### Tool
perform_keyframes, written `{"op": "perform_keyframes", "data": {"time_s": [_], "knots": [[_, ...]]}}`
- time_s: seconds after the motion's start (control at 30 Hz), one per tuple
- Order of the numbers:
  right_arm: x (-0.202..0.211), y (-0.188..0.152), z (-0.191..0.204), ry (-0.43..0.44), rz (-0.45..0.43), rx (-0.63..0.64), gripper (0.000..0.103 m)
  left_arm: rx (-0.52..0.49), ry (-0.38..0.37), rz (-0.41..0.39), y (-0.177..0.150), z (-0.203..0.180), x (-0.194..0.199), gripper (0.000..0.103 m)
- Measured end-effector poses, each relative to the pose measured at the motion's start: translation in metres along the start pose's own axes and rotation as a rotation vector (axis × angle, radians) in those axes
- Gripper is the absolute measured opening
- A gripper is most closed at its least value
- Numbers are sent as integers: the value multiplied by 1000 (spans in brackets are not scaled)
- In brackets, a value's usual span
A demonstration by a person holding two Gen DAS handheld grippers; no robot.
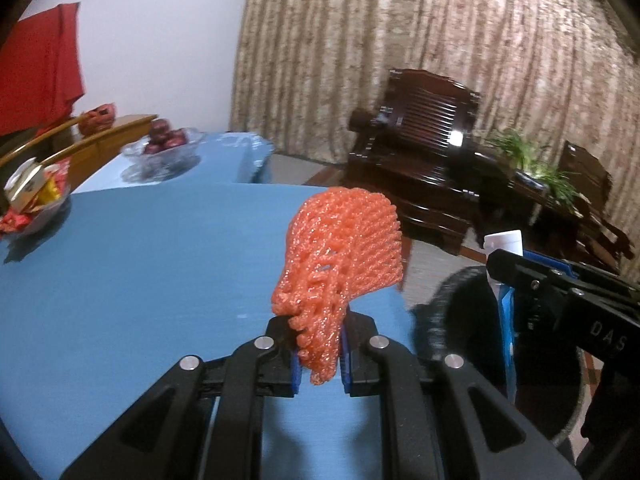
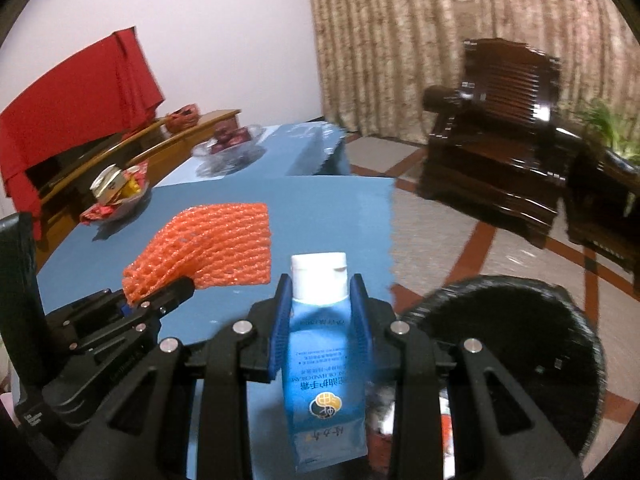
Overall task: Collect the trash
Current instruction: 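Carry the tube and orange net over the black bin and release both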
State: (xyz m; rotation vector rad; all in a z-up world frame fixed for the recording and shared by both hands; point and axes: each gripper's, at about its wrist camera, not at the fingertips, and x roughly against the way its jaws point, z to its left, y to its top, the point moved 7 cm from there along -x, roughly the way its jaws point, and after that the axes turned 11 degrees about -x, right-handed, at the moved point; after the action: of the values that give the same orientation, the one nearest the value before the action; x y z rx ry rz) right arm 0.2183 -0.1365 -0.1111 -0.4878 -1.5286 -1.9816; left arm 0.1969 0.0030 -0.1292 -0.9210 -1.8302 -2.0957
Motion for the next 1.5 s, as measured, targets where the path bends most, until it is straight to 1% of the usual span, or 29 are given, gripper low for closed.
{"op": "perform_keyframes", "data": {"time_s": [0.13, 0.33, 0.53, 0.7, 0.87, 0.93, 0.97, 1.0, 1.07, 1.13, 1.2, 1.27, 1.37, 1.5], "knots": [[20, -2, -42, -60, -24, -38, 29, -45, -57, -10, 9, -42, -4, 14], [41, -7, -94, -139, -46, -85, 29, -105, -137, 1, 15, -97, -16, 14], [48, -14, -136, -186, -45, -121, 29, -156, -207, 19, 17, -143, -29, 14], [44, -21, -160, -216, -31, -148, 29, -194, -246, 47, 15, -173, -43, 14], [35, -28, -182, -236, -3, -165, 29, -219, -278, 72, 8, -190, -54, 14], [32, -29, -187, -244, 2, -172, 31, -219, -296, 84, 5, -194, -59, 16], [29, -32, -191, -253, 18, -174, 32, -218, -315, 95, 3, -196, -61, 19], [28, -33, -194, -263, 22, -175, 45, -208, -336, 105, 1, -199, -63, 22], [29, -34, -199, -287, 7, -183, 64, -184, -373, 110, -3, -199, -65, 54], [33, -35, -203, -304, -8, -186, 70, -178, -377, 108, -6, -196, -65, 63], [38, -36, -206, -323, -27, -193, 87, -184, -373, 109, -9, -193, -65, 66], [43, -34, -209, -333, -50, -194, 92, -185, -354, 107, -12, -187, -63, 79], [52, -34, -205, -342, -77, -173, 94, -185, -346, 101, -12, -182, -59, 81], [63, -32, -199, -312, -92, -172, 94, -185, -325, 79, -9, -172, -47, 86]]}}
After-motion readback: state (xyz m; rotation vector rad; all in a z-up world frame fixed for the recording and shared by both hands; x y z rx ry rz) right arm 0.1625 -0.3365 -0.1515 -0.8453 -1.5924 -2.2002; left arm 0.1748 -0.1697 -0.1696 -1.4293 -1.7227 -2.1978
